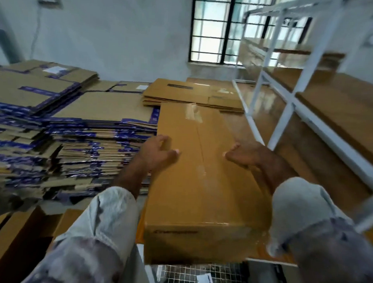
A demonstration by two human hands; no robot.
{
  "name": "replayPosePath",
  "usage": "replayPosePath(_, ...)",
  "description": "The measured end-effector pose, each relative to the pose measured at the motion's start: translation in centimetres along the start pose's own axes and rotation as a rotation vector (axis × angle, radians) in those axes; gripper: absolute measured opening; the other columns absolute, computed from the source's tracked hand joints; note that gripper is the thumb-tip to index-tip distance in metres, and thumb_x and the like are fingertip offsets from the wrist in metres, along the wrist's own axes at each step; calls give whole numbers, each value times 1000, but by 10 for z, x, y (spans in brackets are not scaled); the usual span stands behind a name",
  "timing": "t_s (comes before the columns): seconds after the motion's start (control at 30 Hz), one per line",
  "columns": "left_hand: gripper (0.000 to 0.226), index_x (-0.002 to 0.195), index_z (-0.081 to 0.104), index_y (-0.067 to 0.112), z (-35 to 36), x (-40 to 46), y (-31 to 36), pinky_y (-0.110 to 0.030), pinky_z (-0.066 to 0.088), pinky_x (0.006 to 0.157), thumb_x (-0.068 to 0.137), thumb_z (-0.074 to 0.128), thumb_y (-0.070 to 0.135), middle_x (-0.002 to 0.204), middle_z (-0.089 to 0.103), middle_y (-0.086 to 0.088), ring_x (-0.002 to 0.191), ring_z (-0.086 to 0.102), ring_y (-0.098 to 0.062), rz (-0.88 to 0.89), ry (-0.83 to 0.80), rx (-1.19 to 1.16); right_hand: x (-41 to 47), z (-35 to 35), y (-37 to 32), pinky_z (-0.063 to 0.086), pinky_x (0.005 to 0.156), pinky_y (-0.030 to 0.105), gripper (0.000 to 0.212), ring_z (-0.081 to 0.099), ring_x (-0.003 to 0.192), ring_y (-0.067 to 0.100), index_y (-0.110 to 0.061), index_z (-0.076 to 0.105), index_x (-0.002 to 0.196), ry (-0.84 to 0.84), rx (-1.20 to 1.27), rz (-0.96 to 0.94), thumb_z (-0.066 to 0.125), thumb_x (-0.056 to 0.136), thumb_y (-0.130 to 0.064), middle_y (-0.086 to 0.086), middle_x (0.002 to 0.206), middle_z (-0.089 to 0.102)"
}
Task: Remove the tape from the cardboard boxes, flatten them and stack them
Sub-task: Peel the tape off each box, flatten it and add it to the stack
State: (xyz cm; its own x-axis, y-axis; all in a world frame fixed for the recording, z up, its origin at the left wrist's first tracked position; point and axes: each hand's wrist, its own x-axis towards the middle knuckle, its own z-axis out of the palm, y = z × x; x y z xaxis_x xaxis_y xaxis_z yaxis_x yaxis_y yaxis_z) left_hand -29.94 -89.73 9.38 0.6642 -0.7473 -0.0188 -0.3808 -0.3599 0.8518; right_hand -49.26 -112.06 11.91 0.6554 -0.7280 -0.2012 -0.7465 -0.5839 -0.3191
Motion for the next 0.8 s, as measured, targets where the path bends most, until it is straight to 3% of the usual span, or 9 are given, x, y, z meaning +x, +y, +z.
replayPosePath(0.1,77,157,34,32,9,4,-15,-53,45,108,92,64,60,163,31,-7,144,38,-32,60,-102,156,-30,33,20,44,111,46,72,50,135,30,-22,46,149,42,43,11,57,92,-64,8,152,50)
replayPosePath(0.2,69,156,36,31,14,7,-20,-55,35,113,97,57,59,168,20,-9,151,24,-36,74,-76,303,-62,63,21,35,114,52,60,42,141,33,-25,47,148,240,21,51,48,100,-60,10,155,45)
replayPosePath(0.33,35,132,61,24,18,-21,-4,-48,40,109,100,56,38,148,45,-7,137,43,-28,310,-51,498,-99,80,-1,35,115,54,44,50,133,26,-23,60,135,434,18,-85,51,101,-49,4,142,57)
replayPosePath(0.43,28,123,65,24,30,-65,0,-54,30,119,99,57,35,140,56,0,130,49,-19,435,-127,455,-110,84,-19,41,111,53,41,54,125,22,-20,64,131,435,146,-232,56,98,-44,3,132,62)
replayPosePath(0.53,49,145,52,16,38,-91,-6,-48,21,125,103,50,41,156,44,-4,142,39,-21,446,-143,506,-110,90,-34,44,110,51,43,53,126,16,-24,60,136,384,233,-284,57,98,-44,-2,136,61)
replayPosePath(0.63,60,155,37,11,38,-91,-16,-39,10,125,106,41,44,164,32,-5,151,26,-19,444,-185,577,-109,103,-32,37,114,57,59,46,135,16,-36,51,143,295,175,-268,37,92,-63,-8,146,53)
replayPosePath(0.8,54,151,44,13,41,-77,-13,-43,14,126,106,32,42,162,36,-5,150,30,-19,451,-260,665,-106,106,-35,24,116,55,59,37,143,18,-44,47,147,296,-2,-242,30,94,-63,-6,155,44)
